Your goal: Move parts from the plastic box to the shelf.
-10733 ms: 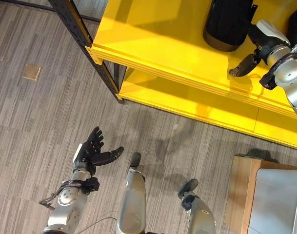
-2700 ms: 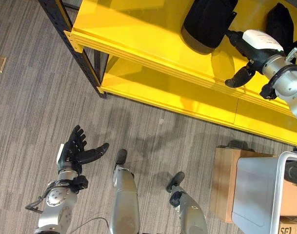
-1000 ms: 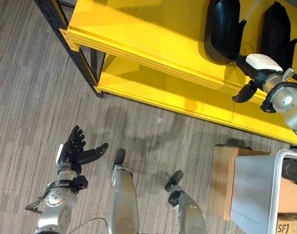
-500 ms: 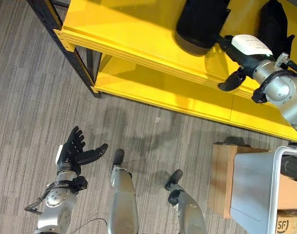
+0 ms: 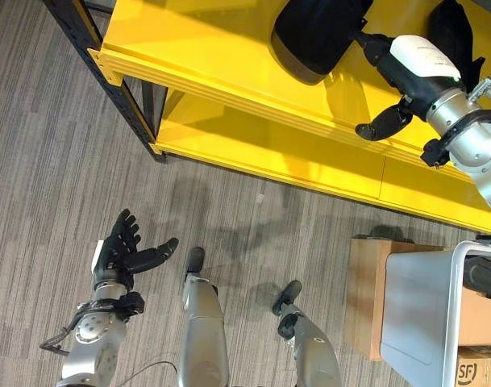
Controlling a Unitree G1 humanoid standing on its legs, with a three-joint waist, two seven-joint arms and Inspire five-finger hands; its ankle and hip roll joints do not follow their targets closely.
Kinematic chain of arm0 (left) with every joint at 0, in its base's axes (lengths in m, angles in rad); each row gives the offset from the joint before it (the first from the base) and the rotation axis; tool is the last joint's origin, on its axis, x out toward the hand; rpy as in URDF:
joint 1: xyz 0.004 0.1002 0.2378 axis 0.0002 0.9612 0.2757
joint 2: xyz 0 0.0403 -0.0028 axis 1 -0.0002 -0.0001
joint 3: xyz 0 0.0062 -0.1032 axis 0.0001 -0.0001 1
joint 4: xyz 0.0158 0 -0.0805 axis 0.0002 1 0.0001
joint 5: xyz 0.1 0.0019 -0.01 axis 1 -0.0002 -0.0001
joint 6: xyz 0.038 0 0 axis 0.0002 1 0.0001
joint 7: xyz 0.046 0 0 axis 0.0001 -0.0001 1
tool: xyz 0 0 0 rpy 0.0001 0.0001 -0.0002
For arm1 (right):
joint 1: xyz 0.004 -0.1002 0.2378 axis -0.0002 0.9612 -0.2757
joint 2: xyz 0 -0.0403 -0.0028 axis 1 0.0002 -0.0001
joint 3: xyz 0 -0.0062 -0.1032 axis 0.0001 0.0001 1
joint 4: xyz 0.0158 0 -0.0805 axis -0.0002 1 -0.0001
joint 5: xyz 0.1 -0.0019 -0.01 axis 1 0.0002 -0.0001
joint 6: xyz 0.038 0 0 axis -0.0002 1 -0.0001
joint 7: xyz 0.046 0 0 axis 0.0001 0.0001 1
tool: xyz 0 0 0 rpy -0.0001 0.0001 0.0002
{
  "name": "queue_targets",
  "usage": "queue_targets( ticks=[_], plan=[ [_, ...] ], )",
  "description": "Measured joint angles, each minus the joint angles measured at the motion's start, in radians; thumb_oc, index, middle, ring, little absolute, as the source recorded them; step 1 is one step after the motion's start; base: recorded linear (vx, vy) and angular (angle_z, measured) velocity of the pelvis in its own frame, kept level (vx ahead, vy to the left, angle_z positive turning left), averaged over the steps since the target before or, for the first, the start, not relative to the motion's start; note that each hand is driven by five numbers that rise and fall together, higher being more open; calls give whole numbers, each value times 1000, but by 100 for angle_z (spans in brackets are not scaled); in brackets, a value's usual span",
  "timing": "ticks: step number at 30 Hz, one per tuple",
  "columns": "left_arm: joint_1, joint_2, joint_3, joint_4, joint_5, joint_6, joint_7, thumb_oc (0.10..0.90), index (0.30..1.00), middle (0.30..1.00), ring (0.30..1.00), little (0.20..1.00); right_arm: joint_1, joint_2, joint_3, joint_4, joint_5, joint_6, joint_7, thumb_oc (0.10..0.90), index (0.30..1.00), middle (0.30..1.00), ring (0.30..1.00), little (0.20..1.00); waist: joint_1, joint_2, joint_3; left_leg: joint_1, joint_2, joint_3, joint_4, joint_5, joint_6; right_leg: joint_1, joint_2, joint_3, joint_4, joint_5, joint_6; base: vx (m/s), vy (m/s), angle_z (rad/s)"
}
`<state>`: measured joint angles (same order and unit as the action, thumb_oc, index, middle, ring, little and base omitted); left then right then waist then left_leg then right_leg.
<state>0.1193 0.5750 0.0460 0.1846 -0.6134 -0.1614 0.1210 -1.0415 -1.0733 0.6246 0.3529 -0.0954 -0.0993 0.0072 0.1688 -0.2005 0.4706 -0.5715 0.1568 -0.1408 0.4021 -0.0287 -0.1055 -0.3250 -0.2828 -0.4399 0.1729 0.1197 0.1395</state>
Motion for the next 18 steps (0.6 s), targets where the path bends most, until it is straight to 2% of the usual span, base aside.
queue_targets(
  ticks=[6, 11, 18],
  plan=[
    [3, 0, 0, 0, 1, 0, -1, 900, 1000, 1000, 1000, 1000, 56, 0, -20, -2, -1, 1, 1, 900, 1000, 1000, 1000, 1000, -4, 0, 0, 10, 2, 6, -5, 0, 0, -2, -1, 10, 10, -4, -1, -3, -7, -2],
    [11, 0, 8, -1, 1, 1, -1, 900, 1000, 1000, 1000, 1000, 147, -1, -142, -81, 6, 4, 0, 900, 1000, 1000, 1000, 1000, -5, 1, 0, 27, 5, 17, -10, 0, 1, -2, -5, 20, 24, -17, -6, -2, -3, -3],
    [12, -2, 8, -13, 11, 2, -1, 900, 1000, 1000, 1000, 1000, 249, 7, -302, -217, 80, -4, -32, 900, 1000, 1000, 1000, 1000, -4, 2, 0, 43, 12, 24, -17, 0, 0, 2, -2, 25, 32, -22, -4, 4, -6, -2]
  ],
)
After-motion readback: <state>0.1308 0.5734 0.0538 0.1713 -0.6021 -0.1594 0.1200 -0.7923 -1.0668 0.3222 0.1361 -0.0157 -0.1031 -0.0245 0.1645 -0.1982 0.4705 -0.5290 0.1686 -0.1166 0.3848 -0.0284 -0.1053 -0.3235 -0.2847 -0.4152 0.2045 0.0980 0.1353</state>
